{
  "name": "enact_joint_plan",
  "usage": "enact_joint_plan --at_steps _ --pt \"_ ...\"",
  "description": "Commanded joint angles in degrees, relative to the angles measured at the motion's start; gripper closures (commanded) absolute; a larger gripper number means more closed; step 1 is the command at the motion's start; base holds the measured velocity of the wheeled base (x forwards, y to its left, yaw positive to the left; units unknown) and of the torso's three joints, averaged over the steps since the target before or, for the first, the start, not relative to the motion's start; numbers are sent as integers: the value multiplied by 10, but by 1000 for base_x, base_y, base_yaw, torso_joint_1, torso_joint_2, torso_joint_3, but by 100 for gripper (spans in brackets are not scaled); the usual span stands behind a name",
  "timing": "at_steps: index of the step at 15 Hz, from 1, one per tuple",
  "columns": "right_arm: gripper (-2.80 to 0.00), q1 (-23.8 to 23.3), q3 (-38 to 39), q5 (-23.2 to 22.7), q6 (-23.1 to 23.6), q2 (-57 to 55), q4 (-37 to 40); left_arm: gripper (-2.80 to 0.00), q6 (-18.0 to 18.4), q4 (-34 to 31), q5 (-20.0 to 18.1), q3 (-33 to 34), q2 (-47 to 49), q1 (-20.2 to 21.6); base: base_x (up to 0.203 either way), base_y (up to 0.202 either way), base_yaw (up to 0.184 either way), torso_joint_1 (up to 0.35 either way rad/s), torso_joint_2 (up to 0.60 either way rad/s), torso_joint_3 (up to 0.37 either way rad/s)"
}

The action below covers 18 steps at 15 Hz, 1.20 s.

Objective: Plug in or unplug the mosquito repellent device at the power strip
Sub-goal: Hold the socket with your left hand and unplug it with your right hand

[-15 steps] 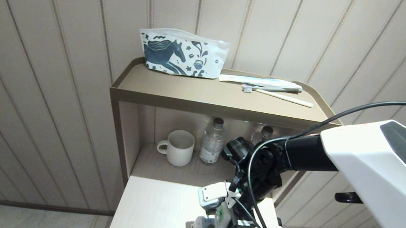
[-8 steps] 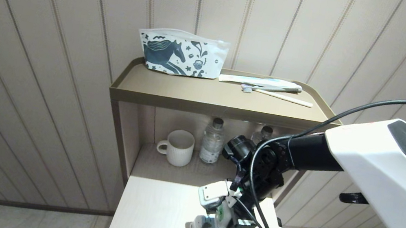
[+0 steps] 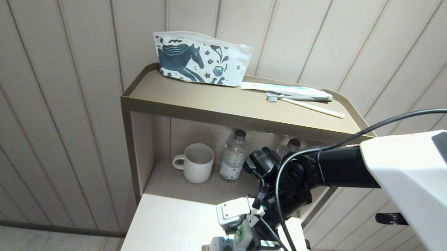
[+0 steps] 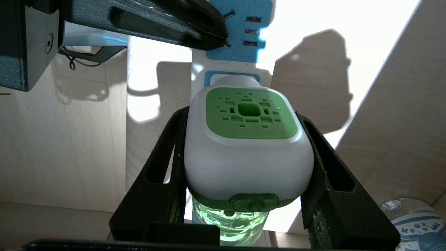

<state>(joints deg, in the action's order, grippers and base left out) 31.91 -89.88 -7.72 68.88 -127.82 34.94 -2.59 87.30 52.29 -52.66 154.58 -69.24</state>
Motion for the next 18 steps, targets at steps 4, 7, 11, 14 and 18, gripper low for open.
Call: enact_joint_plan --at_steps 4,7,11,14,18 --pt "0 1 -23 1 3 2 2 0 0 24 -8 -2 0 -14 0 0 0 0 0 0" --pt "0 6 -36 7 1 -3 3 0 1 24 -15 -3 0 -19 0 0 0 0 0 0" --pt "0 25 -55 32 1 -18 7 0 0 24 -18 -2 0 -20 0 0 0 0 0 0" --pt "0 23 -42 32 1 -13 10 0 -1 24 -15 -3 0 -21 0 0 0 0 0 0" --pt "0 17 -8 32 3 -4 9 0 -15 24 9 -2 1 -16 0 0 0 0 0 0"
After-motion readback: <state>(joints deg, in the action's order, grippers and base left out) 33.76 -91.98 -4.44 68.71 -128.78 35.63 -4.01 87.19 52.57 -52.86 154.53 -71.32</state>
